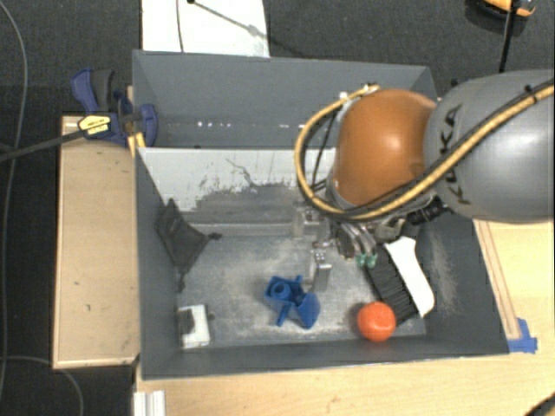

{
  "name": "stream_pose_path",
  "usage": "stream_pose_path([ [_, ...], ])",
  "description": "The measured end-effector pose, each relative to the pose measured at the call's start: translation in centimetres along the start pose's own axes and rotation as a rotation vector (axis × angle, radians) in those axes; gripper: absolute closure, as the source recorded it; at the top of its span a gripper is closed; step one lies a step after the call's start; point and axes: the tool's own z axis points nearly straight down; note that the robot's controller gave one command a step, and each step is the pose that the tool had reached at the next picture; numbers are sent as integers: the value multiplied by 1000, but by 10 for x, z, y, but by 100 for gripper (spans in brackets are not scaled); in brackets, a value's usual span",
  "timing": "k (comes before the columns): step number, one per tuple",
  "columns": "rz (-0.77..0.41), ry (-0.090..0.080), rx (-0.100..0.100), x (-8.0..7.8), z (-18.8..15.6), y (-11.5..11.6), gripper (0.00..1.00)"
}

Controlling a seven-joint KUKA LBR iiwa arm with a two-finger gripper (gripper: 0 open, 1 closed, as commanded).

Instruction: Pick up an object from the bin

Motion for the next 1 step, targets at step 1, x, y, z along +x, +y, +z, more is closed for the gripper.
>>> stream_pose_path([
  [1,-25,3,-1,12,55,0,100],
])
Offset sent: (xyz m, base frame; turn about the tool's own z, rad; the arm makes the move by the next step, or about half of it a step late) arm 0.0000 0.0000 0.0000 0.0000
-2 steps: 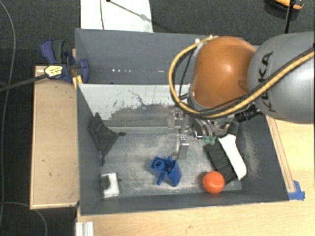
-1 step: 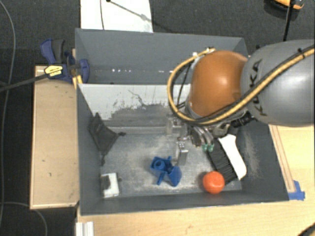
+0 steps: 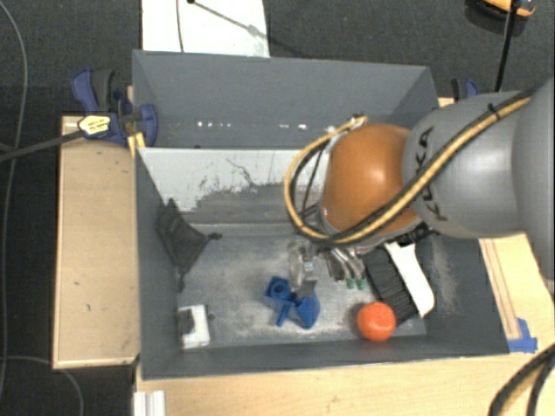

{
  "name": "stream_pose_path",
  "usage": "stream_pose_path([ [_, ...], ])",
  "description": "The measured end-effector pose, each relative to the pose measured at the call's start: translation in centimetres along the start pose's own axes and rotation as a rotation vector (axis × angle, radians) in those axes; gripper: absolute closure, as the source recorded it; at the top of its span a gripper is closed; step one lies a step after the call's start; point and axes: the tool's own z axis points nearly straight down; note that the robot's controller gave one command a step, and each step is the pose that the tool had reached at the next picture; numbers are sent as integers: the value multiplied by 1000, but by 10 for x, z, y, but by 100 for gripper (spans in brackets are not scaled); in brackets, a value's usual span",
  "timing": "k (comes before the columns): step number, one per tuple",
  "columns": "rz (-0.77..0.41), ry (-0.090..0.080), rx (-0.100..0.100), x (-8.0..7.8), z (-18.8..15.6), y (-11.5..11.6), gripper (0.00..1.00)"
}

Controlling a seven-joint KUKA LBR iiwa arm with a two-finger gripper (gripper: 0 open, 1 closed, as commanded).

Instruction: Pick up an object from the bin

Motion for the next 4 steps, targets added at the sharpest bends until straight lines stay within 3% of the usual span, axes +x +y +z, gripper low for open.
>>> stream_pose_path([
  [1,4,0,0,0,0,0,0],
  [2,4,0,0,0,0,0,0],
  [3,35,-6,-2,0,27,-6,0],
  [4,-188,0,-9,4,49,-20,100],
])
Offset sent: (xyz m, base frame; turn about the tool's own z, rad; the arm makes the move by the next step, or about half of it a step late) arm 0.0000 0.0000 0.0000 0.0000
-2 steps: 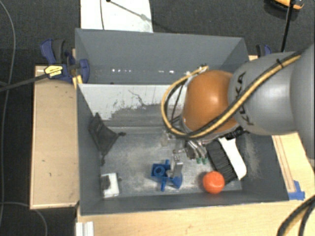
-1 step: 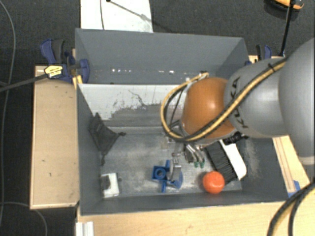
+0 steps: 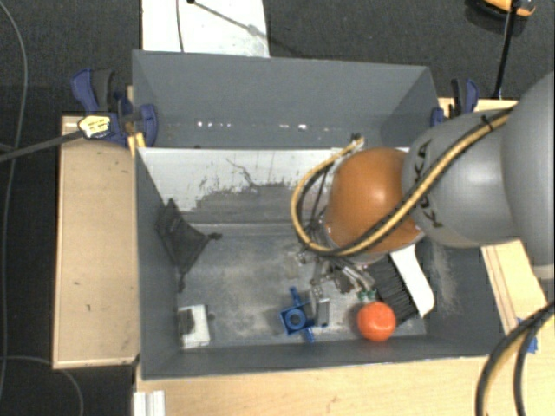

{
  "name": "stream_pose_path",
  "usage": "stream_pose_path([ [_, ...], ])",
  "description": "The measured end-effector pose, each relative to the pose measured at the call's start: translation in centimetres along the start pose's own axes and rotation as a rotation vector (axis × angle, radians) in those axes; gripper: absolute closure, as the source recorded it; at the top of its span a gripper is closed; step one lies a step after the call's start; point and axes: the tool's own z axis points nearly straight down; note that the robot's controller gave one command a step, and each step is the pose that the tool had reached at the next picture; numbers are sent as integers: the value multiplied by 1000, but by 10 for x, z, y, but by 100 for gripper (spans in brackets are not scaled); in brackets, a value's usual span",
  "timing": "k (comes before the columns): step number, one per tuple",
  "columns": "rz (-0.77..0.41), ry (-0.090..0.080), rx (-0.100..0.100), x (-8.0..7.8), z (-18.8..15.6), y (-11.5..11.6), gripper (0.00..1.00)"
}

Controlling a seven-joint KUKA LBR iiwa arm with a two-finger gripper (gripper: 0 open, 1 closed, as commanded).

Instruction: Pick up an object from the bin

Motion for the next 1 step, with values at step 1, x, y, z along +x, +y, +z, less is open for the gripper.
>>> stream_pose_path([
  [1,2,0,0,0,0,0,100],
])
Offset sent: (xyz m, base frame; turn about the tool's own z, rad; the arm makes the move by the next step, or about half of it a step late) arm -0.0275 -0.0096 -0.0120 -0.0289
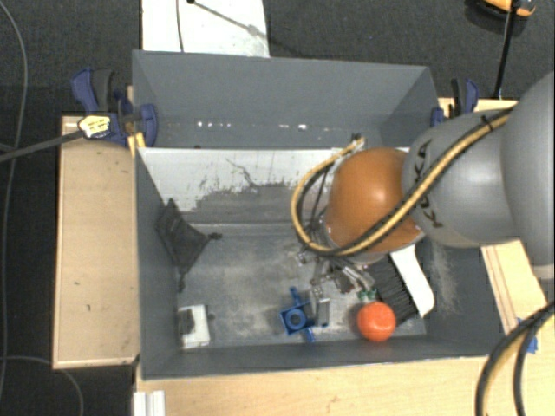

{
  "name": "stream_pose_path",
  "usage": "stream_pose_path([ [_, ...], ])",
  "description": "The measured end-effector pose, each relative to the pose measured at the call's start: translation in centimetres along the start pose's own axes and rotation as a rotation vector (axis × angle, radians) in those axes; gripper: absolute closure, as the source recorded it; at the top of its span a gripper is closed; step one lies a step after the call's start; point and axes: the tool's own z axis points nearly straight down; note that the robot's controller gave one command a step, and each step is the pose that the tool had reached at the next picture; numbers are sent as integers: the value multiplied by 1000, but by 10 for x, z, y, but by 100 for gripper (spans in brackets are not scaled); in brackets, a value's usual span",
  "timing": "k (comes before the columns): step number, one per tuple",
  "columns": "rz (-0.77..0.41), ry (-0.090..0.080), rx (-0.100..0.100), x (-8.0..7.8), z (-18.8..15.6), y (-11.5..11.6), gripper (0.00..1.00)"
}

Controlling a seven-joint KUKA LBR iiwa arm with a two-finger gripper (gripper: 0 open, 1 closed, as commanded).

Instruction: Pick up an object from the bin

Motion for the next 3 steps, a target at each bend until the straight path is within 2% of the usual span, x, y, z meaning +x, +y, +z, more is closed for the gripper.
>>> stream_pose_path([
  [2,-24,-18,2,24,-2,1,100],
  [3,-50,-9,-1,22,-6,0,100],
])
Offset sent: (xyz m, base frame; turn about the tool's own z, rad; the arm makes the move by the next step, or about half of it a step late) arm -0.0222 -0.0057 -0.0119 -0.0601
